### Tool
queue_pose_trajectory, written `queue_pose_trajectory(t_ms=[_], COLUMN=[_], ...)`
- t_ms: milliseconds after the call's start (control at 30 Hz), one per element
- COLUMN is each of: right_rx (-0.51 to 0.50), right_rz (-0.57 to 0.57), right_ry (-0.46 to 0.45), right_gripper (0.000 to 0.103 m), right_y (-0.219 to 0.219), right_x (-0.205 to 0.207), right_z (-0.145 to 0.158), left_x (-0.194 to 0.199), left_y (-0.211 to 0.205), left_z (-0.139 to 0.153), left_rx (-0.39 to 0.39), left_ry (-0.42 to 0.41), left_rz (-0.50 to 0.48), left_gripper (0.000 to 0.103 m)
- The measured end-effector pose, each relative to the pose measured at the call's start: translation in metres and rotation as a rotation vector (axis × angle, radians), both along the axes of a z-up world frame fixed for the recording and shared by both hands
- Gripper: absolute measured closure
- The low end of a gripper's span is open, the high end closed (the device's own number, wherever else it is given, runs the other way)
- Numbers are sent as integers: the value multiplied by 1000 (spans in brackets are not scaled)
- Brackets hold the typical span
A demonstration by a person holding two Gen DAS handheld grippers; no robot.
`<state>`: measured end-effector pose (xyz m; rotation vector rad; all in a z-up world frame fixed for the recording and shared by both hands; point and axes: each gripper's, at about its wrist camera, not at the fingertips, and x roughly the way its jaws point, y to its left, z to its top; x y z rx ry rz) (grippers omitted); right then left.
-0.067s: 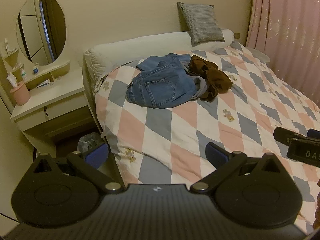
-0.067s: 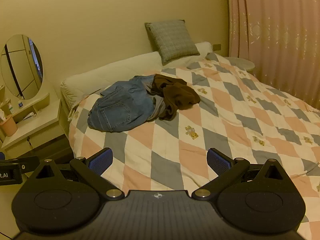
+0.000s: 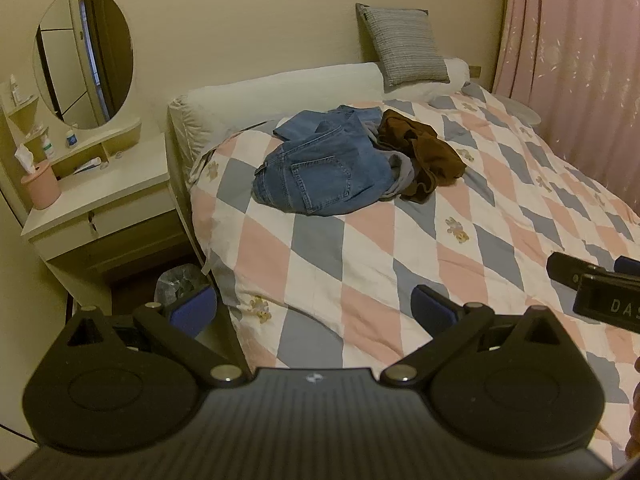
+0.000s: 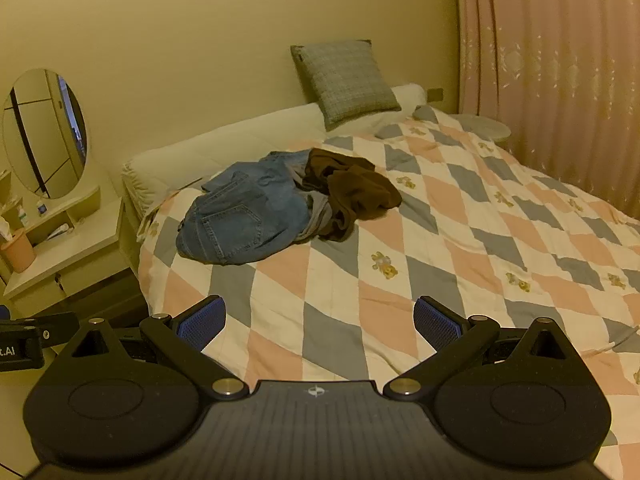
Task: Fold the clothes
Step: 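Move both grippers toward the crumpled blue jeans on the bed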
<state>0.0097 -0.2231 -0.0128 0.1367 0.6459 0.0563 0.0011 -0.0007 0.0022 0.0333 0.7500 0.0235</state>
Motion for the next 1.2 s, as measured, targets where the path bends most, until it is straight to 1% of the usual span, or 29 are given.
queue_pose_trajectory(t_ms=[100,233,400,667,967,1200], right_rx=[-6,-14,-23,-35,-32,-35], right_rz=[7,17,30,48,52,50], right_ry=[-6,-13,-22,-34,-31,-21], right_gripper=[0,0,0,0,0,0], right_y=[0,1,1,8,9,11], right_x=[1,2,3,6,8,13], right_z=[1,2,4,3,3,2], left_x=[1,-3,-11,-9,-10,0], left_y=[-1,3,7,15,14,14], left_z=[4,-3,-4,-4,-7,-10], left_rx=[3,5,4,-3,0,-12], left_ry=[-6,-13,-14,-10,-5,13], left_rz=[0,-1,7,13,-9,-18], left_gripper=[1,1,1,1,1,1])
